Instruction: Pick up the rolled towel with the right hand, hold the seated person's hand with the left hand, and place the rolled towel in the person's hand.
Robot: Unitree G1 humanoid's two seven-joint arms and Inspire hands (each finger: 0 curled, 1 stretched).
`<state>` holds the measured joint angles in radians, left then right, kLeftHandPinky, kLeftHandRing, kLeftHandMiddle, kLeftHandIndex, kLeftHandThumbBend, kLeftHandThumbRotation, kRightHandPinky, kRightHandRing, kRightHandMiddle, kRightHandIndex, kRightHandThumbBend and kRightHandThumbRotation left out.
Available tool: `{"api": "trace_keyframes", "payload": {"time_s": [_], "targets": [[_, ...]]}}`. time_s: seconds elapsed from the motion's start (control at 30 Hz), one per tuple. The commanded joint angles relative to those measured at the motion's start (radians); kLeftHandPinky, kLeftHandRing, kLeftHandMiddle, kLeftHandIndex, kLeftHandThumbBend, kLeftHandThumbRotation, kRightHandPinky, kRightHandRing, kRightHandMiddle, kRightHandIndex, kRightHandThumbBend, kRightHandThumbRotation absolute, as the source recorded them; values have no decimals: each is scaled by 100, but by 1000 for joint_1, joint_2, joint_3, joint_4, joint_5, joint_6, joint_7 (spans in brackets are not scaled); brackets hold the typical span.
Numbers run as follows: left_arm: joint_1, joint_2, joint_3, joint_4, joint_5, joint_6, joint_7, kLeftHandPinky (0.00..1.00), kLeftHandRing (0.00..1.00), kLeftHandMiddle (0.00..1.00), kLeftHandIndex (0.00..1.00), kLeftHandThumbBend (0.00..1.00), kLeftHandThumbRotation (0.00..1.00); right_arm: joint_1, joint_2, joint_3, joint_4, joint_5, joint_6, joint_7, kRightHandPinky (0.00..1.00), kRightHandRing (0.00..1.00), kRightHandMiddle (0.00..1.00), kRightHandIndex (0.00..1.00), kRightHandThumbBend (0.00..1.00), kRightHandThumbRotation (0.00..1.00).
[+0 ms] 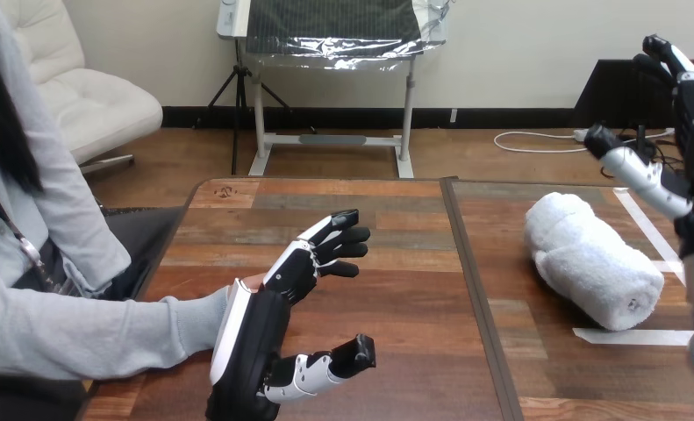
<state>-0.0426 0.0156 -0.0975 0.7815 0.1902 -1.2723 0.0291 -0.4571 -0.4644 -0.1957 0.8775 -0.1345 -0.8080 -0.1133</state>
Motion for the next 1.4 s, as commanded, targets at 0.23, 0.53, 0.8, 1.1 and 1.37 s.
{"api": "trace_keyframes", "payload": {"time_s": [0.23,0.53,0.8,1.1,1.37], "targets": [[-42,-6,10,-27,-2,-13,8,65,75,78,82,100,73,-200,-84,33,173,-84,143,-75,88,88,85,90,100,69],[-41,-5,4,-24,-16,-21,1,66,76,80,82,100,72,-270,-93,56,289,-91,229,-60,87,87,85,90,100,65],[-33,-8,3,-32,-20,-22,2,66,77,80,83,100,71,-306,-97,83,360,-112,302,-59,85,85,85,90,99,63],[-27,-5,-10,-36,-49,-31,-19,67,78,82,84,100,70,-332,-96,110,410,-125,400,-46,78,82,84,89,100,63],[-26,-4,-4,-34,-46,-51,-20,68,79,82,85,100,69,-340,-86,99,430,-90,483,18,79,84,87,91,100,62]]}}
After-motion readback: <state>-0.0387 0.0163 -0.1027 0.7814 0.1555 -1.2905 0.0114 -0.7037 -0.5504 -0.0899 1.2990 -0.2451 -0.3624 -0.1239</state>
